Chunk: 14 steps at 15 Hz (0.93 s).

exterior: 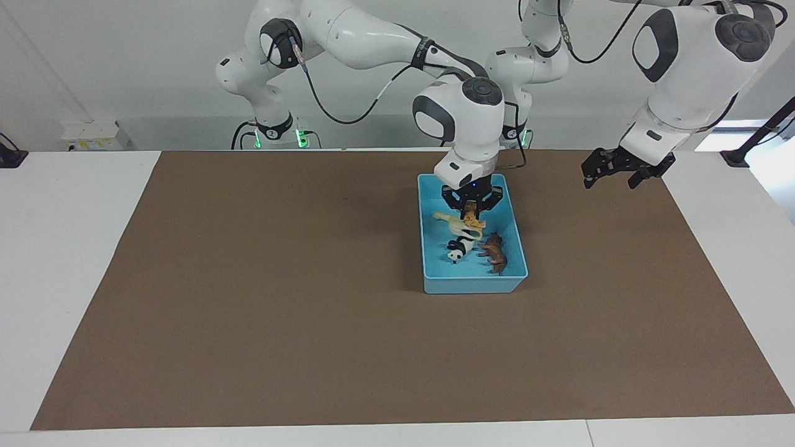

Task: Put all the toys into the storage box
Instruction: 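Carry the tiger into the box with the right gripper while the left gripper withdraws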

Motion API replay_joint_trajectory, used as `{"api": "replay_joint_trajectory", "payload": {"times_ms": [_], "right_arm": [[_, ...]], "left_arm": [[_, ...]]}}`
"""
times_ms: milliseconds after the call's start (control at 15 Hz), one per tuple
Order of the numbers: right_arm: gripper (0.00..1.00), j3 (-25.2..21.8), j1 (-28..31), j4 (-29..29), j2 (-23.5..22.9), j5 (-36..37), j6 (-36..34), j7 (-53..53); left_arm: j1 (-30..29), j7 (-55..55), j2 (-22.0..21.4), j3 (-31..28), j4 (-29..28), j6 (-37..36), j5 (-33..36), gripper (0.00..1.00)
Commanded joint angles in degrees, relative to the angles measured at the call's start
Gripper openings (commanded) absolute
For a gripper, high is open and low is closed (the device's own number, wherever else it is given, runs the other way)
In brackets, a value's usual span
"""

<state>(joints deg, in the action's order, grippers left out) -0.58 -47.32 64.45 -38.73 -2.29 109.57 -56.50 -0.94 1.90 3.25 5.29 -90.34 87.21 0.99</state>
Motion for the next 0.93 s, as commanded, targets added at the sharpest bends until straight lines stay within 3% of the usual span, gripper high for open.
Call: {"api": "replay_joint_trajectory", "payload": {"times_ms": [0,267,467,600,867], "right_arm": [[1.00,-0.1,-0.2,0.0,0.5,0.1,-0.2,-2.8],[1.00,-0.3,0.7,-2.0,0.4,0.3,-4.3,-6.6],[1.00,-0.3,5.6,-1.8,6.9,0.4,-10.6,-6.7],[1.00,-0.3,11.1,-0.7,12.0,0.8,-13.7,-1.1],[1.00,-0.5,20.5,0.3,17.0,1.1,-18.9,12.7]], "left_arm": [[1.0,1.8,-4.7,-0.9,-6.1,0.8,0.1,1.00],[3.0,3.8,-5.2,-2.8,-7.1,4.9,-0.2,1.00],[3.1,4.2,-4.1,-2.9,-5.6,4.2,-2.1,1.00],[3.1,4.2,-4.2,-3.0,-5.9,4.9,-3.0,1.00],[3.1,4.3,-4.0,-3.0,-5.9,6.6,-2.9,1.00]]}}
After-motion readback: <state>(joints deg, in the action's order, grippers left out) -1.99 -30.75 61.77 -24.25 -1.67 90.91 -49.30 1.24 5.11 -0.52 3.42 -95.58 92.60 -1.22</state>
